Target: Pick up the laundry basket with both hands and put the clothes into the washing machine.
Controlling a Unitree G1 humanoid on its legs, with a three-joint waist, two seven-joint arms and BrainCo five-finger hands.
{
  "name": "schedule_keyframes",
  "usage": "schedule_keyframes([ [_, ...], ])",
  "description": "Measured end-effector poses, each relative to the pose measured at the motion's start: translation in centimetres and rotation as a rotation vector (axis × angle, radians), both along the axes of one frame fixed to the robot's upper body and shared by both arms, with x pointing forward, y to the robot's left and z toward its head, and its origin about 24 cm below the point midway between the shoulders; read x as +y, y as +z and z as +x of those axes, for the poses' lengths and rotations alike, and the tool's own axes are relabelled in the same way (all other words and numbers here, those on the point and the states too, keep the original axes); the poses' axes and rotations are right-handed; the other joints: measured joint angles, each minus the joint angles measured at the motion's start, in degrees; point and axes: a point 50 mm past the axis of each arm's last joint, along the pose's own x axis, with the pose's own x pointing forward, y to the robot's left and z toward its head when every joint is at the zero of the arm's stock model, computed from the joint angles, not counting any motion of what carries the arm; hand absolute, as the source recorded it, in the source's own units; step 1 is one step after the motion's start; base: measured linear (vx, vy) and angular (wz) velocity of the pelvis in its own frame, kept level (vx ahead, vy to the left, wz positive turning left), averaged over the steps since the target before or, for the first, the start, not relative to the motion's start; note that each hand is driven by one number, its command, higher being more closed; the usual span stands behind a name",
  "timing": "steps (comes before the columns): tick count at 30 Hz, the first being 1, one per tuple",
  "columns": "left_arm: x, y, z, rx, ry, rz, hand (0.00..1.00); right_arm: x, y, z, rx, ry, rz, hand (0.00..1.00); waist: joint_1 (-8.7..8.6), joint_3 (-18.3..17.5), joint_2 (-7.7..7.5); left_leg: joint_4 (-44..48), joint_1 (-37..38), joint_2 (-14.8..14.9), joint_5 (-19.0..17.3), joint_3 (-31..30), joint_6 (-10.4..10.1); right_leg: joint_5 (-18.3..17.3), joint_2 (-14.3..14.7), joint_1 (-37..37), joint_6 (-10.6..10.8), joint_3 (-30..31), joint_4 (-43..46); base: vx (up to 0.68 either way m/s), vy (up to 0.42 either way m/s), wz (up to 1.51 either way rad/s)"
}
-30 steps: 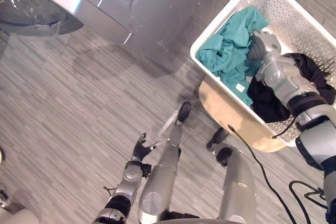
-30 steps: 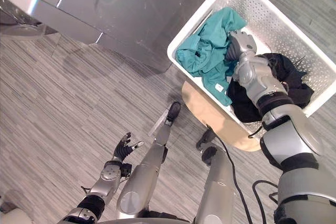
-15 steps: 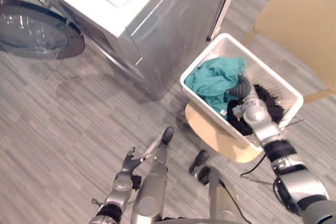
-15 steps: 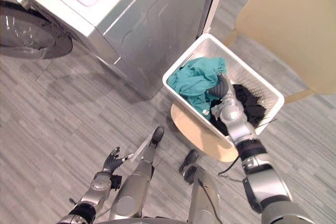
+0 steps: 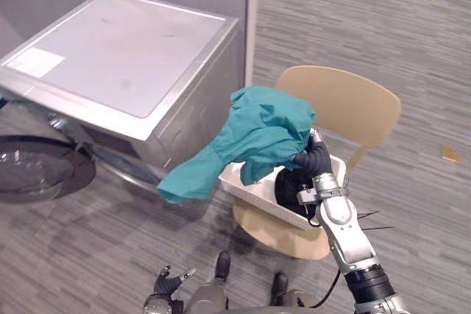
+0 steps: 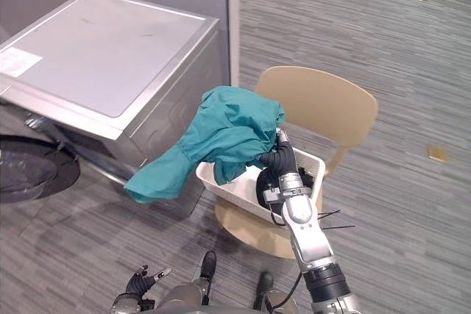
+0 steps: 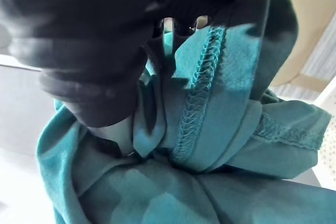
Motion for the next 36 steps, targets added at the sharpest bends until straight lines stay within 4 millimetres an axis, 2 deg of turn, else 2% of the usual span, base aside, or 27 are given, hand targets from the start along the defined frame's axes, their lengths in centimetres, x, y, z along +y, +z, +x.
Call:
schedule_keyframes([
  [1,0.2,0.2,0.6,-0.021,-0.004,0.007,0.0,0.0,0.0,-0.4,0.001,0.009,0.005,1.0,-1.36,0.1,-0.11,1.5,-1.4,-0.5,0.4,-2.0,0.7,-4.1,-0.3,-1.9,0.1,4.1,8.7,-0.08,-0.069,0.96],
  [3,0.8,0.7,1.5,-0.05,-0.005,0.024,0.0,0.3,0.2,-0.5,-0.009,0.021,0.007,1.0,-1.7,-0.1,-0.81,4.7,-3.5,-1.6,0.6,-4.9,0.3,-7.7,-1.2,-2.4,0.8,7.2,17.8,-0.01,-0.156,1.07],
  [4,1.2,1.2,2.2,-0.079,-0.005,0.037,0.0,1.1,0.8,-0.5,-0.035,0.055,0.013,1.0,-1.28,-0.1,-1.4,7.4,-6.1,-2.3,0.6,-6.4,0.2,-9.5,-1.2,-1.7,1.7,10.6,20.9,-0.07,-0.271,1.06],
  [5,1.2,1.7,3.2,-0.125,0.001,0.04,0.0,1.9,1.5,-0.3,-0.069,0.089,0.007,1.0,-0.73,0.1,-1.55,9.3,-8.6,-2.8,1.1,-7.9,-0.7,-12.2,-0.5,-0.6,2.2,13.7,19.8,-0.15,-0.258,0.85],
  [6,1.2,2.0,3.6,-0.152,0.007,0.045,0.0,2.3,1.9,0.0,-0.086,0.106,0.003,1.0,-0.63,0.2,-1.46,9.5,-9.5,-2.8,1.6,-8.7,-1.5,-14.0,0.2,-0.1,1.8,14.7,18.3,-0.3,-0.359,0.68],
  [7,0.8,2.5,4.3,-0.196,0.034,0.034,0.0,2.9,2.7,0.5,-0.119,0.123,-0.018,1.0,0.42,0.5,-1.16,8.7,-10.7,-2.4,2.9,-9.9,-3.2,-17.6,1.2,0.6,-0.2,14.7,15.7,-0.31,-0.315,0.59],
  [8,0.0,2.8,4.9,-0.236,0.047,0.015,0.0,2.9,3.3,0.9,-0.15,0.12,-0.053,1.0,0.73,1.6,0.75,8.0,-11.3,-1.0,3.3,-11.7,-3.2,-18.6,2.8,-0.2,-1.6,12.6,17.0,-0.41,-0.374,0.65],
  [9,-0.5,3.0,5.0,-0.254,0.054,-0.001,0.0,2.8,3.3,1.0,-0.159,0.11,-0.068,1.0,0.59,1.9,1.66,7.0,-11.5,-0.2,2.5,-12.0,-2.8,-18.7,3.3,-0.9,-2.3,11.0,17.9,-0.38,-0.298,1.07],
  [10,-1.7,3.1,5.3,-0.275,0.047,-0.036,0.0,2.1,2.8,1.2,-0.149,0.084,-0.112,1.0,0.33,2.2,3.1,4.4,-11.9,1.2,-0.7,-11.4,-1.0,-17.9,4.1,-0.9,-4.1,7.4,17.3,-0.38,-0.281,1.09],
  [11,-2.3,3.3,5.6,-0.29,0.036,-0.051,0.0,1.7,2.6,1.4,-0.139,0.071,-0.141,1.0,0.47,2.5,3.25,3.3,-12.3,2.1,-3.3,-9.0,-0.6,-16.4,4.0,-0.9,-5.1,5.5,15.8,-0.35,-0.221,1.37],
  [12,-3.0,3.6,6.1,-0.309,0.015,-0.072,0.0,0.8,2.2,2.0,-0.121,0.039,-0.187,1.0,0.23,2.8,3.09,3.9,-13.9,2.7,-2.8,-0.8,-0.4,-13.7,3.0,-1.0,-6.3,2.2,12.4,-0.24,-0.134,1.23],
  [13,-3.3,3.7,6.2,-0.315,-0.003,-0.079,0.0,0.0,1.8,2.3,-0.099,0.003,-0.213,1.0,-0.09,2.9,2.64,4.1,-14.1,1.4,-2.4,4.2,-0.2,-11.6,1.5,-0.8,-6.5,-0.3,9.7,-0.23,-0.147,1.58],
  [14,-3.5,4.1,6.2,-0.34,-0.014,-0.081,0.0,-0.6,1.5,2.6,-0.078,-0.038,-0.217,1.0,-1.15,2.8,2.17,5.8,-13.5,-0.3,-1.8,8.1,0.6,-8.7,-0.3,-1.1,-6.5,-2.6,6.2,-0.19,-0.132,1.31],
  [15,-3.5,4.6,6.2,-0.367,-0.013,-0.082,0.0,-0.9,1.4,2.8,-0.07,-0.052,-0.221,1.0,-1.13,2.8,2.18,8.6,-12.4,-0.7,-1.9,9.8,0.6,-6.7,-1.0,-1.4,-6.5,-3.4,3.9,-0.23,-0.111,0.95],
  [17,-3.1,5.9,6.5,-0.444,-0.018,-0.071,0.0,-0.8,1.4,3.0,-0.068,-0.061,-0.262,1.0,-0.72,2.6,2.56,16.9,-7.9,0.6,-3.4,10.4,0.1,-2.7,-1.1,-1.3,-6.5,-4.6,-0.9,-0.21,-0.028,0.38],
  [19,-3.1,6.9,7.0,-0.503,-0.029,-0.066,0.0,-0.6,1.4,3.0,-0.079,-0.056,-0.299,1.0,-1.01,2.5,2.72,15.5,-2.4,1.8,-7.7,10.4,-0.8,-0.9,-0.8,-0.8,-6.0,-6.4,-3.0,-0.13,0.041,0.46],
  [20,-3.4,7.7,7.5,-0.547,-0.045,-0.071,0.0,-0.8,1.5,3.0,-0.084,-0.062,-0.319,1.0,-1.23,2.1,3.32,10.2,0.7,2.8,-7.8,10.1,-1.0,0.1,0.1,-0.4,-5.4,-7.6,-4.4,-0.1,0.079,0.49],
  [21,-3.7,8.0,7.8,-0.567,-0.061,-0.073,0.0,-0.9,1.5,3.0,-0.084,-0.067,-0.325,1.0,-1.25,1.9,3.76,7.8,1.6,3.2,-7.8,10.1,-1.0,0.7,0.6,0.0,-5.2,-8.3,-5.1,-0.11,0.154,0.53],
  [22,-4.3,9.0,8.7,-0.616,-0.108,-0.075,0.0,-1.3,1.5,3.1,-0.086,-0.086,-0.336,1.0,-1.24,1.7,3.23,4.9,2.8,3.5,-7.1,9.5,-1.3,1.7,0.5,0.4,-4.6,-9.8,-5.8,-0.11,0.149,0.47],
  [24,-4.9,10.1,9.5,-0.664,-0.153,-0.081,0.0,-1.1,1.5,3.0,-0.084,-0.091,-0.335,1.0,-1.2,1.2,2.29,5.0,2.8,2.3,-6.5,8.3,-0.8,2.9,-0.4,2.0,-3.5,-10.4,-7.3,-0.11,0.157,0.5],
  [27,-5.0,11.5,10.1,-0.734,-0.172,-0.068,0.0,-0.4,1.3,2.9,-0.082,-0.068,-0.326,1.0,-0.74,0.3,1.98,4.9,3.2,0.8,-6.0,7.3,0.0,3.9,-1.3,3.2,-2.5,-10.4,-8.4,-0.08,0.11,0.22],
  [30,-5.1,13.0,10.8,-0.8,-0.23,-0.034,0.0,0.9,0.9,2.7,-0.072,-0.012,-0.327,1.0,-0.74,-0.2,1.98,3.8,3.4,0.1,-5.2,7.2,0.9,5.4,-1.5,3.7,-2.0,-10.3,-10.0,-0.08,0.079,0.04],
  [33,-6.0,14.1,11.6,-0.851,-0.284,-0.034,0.0,2.3,0.3,2.5,-0.052,0.051,-0.33,1.0,-0.72,-0.5,1.71,3.1,3.9,0.0,-4.3,6.8,1.1,6.0,-1.4,4.2,-2.1,-10.3,-10.8,-0.02,0.018,0.01],
  [36,-7.8,15.1,12.6,-0.895,-0.362,-0.042,0.0,4.5,-1.3,2.0,0.004,0.143,-0.34,1.0,-0.7,-1.9,1.41,2.8,3.9,0.2,-3.9,6.3,0.8,6.1,-1.1,4.2,-2.2,-10.4,-10.8,0.0,-0.002,0.04],
])
